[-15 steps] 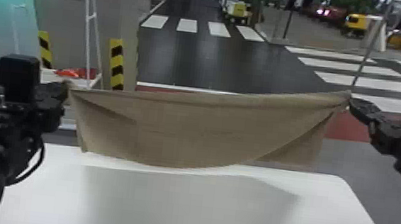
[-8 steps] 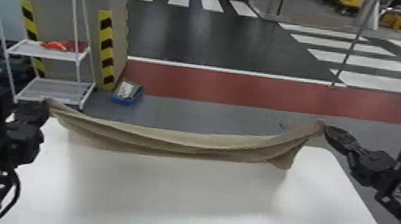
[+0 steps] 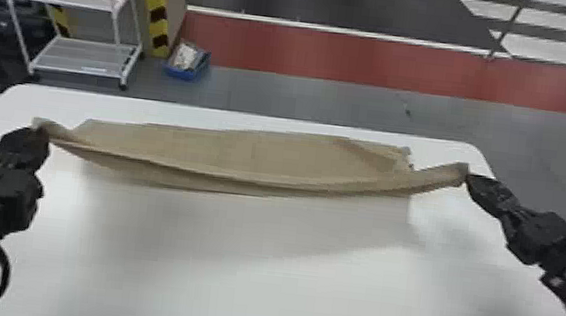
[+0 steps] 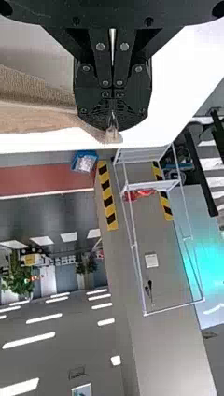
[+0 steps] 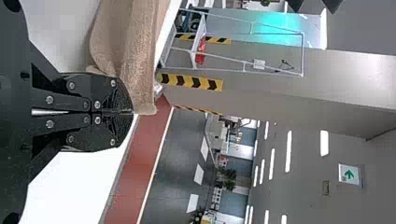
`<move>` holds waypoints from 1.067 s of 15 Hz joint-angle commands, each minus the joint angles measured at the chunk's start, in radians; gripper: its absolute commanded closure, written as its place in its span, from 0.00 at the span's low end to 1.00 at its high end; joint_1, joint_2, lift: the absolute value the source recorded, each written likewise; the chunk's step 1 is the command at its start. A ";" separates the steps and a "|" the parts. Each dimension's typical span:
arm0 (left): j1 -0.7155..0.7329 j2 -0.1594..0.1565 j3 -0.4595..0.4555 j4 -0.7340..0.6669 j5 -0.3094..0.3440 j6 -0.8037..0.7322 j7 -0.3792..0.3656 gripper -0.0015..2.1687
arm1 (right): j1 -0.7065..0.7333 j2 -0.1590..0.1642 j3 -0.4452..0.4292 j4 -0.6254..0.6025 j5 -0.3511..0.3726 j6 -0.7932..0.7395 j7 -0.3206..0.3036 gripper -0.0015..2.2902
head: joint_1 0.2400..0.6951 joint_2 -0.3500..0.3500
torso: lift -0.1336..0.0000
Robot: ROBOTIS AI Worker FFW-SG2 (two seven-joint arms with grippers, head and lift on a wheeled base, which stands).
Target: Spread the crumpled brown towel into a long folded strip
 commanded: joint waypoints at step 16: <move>-0.006 -0.008 -0.037 -0.058 -0.058 0.274 0.080 0.59 | 0.186 0.034 -0.181 -0.234 0.057 0.085 0.044 0.69 | 1.00 0.27 | 0.07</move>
